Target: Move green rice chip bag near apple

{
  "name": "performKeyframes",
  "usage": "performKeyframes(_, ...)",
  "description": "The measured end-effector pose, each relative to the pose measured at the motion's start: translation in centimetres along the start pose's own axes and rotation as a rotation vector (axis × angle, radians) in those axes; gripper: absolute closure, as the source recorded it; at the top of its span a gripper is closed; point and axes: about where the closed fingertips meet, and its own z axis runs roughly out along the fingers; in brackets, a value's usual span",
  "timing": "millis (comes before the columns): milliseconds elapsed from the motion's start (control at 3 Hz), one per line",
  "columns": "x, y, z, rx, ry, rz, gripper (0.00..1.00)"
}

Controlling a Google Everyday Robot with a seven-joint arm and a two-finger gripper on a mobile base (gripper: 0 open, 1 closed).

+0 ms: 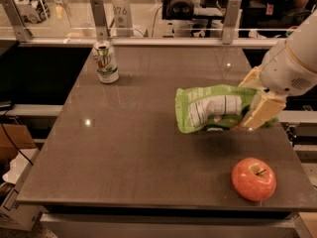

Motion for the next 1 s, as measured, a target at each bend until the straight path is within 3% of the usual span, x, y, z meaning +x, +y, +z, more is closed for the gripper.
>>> performKeyframes(1000,4.2,2.1,0.4,-0.082,-0.015,-0.116,1.00)
